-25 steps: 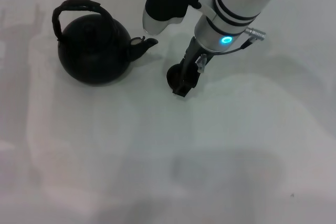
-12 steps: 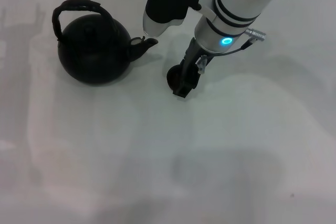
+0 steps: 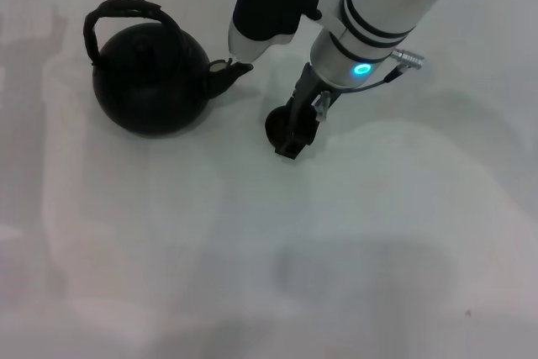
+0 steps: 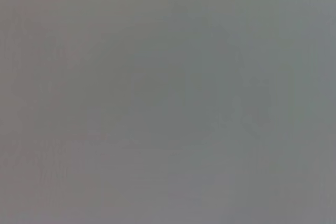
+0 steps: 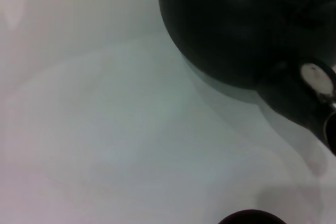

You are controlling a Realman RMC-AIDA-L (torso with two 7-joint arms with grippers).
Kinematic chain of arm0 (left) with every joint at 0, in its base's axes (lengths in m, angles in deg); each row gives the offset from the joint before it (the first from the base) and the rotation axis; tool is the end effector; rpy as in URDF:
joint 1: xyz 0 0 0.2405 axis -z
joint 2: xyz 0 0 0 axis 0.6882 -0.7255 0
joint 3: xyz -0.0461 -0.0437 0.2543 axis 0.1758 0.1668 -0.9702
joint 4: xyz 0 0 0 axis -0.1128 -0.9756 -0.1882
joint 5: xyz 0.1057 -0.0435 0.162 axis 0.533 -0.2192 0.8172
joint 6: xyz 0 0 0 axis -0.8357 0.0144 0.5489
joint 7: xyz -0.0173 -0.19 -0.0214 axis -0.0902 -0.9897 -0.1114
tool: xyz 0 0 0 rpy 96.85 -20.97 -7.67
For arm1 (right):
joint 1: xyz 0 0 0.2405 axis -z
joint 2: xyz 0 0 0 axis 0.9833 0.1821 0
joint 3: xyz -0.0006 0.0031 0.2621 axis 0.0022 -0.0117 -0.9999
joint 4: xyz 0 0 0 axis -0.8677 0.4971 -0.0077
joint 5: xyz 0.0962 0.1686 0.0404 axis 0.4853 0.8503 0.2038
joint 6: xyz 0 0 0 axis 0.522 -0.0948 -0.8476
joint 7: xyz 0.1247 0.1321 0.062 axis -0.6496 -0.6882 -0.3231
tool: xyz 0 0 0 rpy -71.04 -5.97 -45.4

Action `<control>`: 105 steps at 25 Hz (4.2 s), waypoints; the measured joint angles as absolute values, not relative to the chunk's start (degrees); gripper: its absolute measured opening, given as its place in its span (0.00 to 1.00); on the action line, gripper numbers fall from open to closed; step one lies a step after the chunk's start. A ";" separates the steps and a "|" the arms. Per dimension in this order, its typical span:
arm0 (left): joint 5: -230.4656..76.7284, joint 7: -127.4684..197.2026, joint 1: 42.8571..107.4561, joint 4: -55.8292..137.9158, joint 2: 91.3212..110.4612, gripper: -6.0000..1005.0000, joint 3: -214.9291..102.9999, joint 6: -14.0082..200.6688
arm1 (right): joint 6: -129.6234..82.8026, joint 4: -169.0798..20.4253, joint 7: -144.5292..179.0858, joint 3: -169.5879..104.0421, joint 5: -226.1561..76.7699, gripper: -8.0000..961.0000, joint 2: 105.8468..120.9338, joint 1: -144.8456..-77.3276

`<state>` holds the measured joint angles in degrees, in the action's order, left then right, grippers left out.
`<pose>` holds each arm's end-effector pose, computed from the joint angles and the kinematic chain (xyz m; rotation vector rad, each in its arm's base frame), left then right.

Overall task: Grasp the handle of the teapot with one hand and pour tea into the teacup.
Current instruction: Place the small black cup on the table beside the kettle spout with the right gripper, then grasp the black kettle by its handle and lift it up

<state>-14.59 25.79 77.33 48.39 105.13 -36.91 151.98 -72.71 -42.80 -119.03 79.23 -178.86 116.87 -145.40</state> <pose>-0.3281 0.4116 0.0303 -1.2869 -0.6779 -0.7528 0.1486 0.3911 -0.1630 -2.8440 0.3138 -0.7176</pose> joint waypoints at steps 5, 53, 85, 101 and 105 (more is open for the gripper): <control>-14.59 25.79 77.33 48.27 105.15 0.88 -36.94 151.98 | -72.62 -42.44 -118.98 80.75 -178.09 0.82 116.87 -145.40; -14.59 25.95 76.75 48.68 105.19 0.88 -36.96 153.35 | -73.17 -39.80 -102.50 54.97 -168.97 0.87 116.51 -132.12; -13.99 25.69 62.48 58.47 105.60 0.87 -45.94 163.79 | -72.21 -70.79 10.41 8.98 -73.18 0.86 116.16 -117.21; -13.84 25.08 60.76 60.38 105.34 0.87 -63.42 170.62 | -65.32 -66.36 7.24 8.74 -73.15 0.86 115.61 -118.41; -13.54 24.99 64.21 58.35 105.24 0.87 -64.29 168.19 | -65.50 -66.39 6.77 8.74 -72.72 0.86 115.79 -117.81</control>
